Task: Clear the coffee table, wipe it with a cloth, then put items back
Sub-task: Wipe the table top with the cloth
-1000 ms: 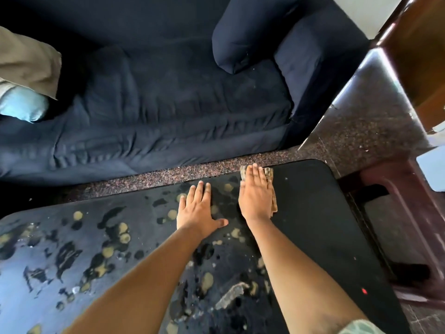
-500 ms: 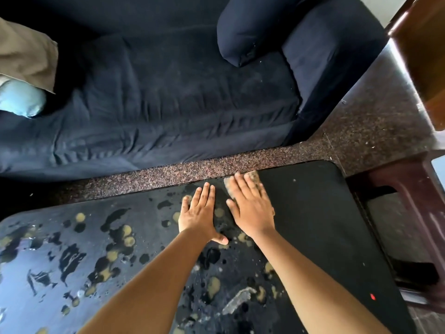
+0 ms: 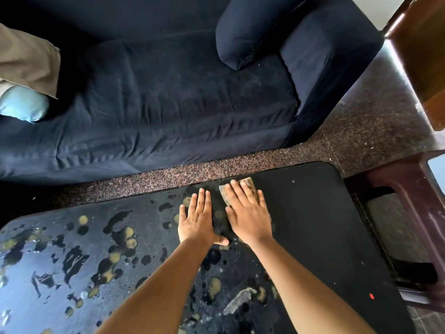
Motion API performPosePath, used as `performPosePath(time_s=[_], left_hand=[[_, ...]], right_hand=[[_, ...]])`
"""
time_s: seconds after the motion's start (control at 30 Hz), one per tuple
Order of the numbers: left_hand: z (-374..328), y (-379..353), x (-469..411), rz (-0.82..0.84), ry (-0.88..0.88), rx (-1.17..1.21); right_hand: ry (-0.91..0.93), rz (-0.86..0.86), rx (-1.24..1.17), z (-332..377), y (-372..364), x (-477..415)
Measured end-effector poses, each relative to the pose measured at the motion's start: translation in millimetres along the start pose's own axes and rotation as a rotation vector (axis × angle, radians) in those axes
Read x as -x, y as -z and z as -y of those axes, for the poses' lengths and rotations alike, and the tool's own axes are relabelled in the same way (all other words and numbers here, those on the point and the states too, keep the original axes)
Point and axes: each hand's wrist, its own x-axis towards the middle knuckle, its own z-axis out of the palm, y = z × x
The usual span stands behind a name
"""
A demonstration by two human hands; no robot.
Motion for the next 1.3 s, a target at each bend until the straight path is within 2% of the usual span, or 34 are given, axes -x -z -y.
performPosePath(time_s=[0.13, 0.2, 0.23, 0.3, 0.37, 0.4, 0.43, 0.53, 0.6, 0.67, 0.8, 0.83, 0.87, 0.97, 1.03, 1.1, 1.2, 1.23, 1.3], left_hand=[[0, 1, 0, 0.006, -0.006, 0.004], [1, 0, -1, 0.005, -0.006, -0.006], [1, 0, -2, 0.002, -0.005, -0.009], [1, -2, -2, -0.007, 0.001, -0.011], [1, -1, -2, -0.004, 0.002, -0.004], [1, -1, -2, 0.002, 0.001, -0.002], [1, 0, -1, 0.008, -0.001, -0.004], [0, 1, 1, 0.008, 0.000, -0.004], [0, 0, 1, -0.004, 0.008, -0.006], [-2, -1, 2, -0.020, 0.024, -0.007], [-2, -6, 9, -0.057, 0.072, 0.039], [-2, -7, 10, -0.065, 0.084, 0.054], [-1, -8, 12, -0.074, 0.093, 0.066], [-1, -10, 14, -0.088, 0.104, 0.077], [0, -11, 15, -0.101, 0.116, 0.083], [2, -14, 14, -0.116, 0.124, 0.098], [4, -19, 16, -0.139, 0.133, 0.110], [4, -20, 17, -0.144, 0.132, 0.110], [4, -21, 18, -0.151, 0.128, 0.109]], right_hand=[[-0.333, -0.057, -0.012, -13, 3, -11], [-0.401, -0.091, -0.037, 5, 1, -19], [-0.367, -0.098, -0.048, 16, 0, -21], [-0.160, -0.063, -0.051, 28, -2, -17], [0.068, 0.001, -0.025, 18, 1, -10], [0.114, 0.025, -0.008, 5, 4, -8], [0.081, 0.045, 0.004, -8, 7, -8], [-0.293, 0.023, -0.012, -34, 14, -21], [-0.403, -0.006, -0.035, -27, 14, -31], [-0.322, -0.011, -0.045, -9, 10, -35], [0.154, 0.047, 0.041, -13, 8, -7], [0.217, 0.065, 0.065, -24, 8, 2], [0.197, 0.071, 0.076, -35, 7, 9], [-0.180, -0.009, 0.007, -36, 6, 17], [-0.291, -0.049, -0.023, -14, 2, 17], [-0.177, -0.058, -0.036, 4, 0, 25], [0.173, 0.008, 0.058, -15, -1, 49], [0.214, 0.011, 0.089, -27, -1, 54], [0.073, -0.017, 0.091, -41, 0, 58]])
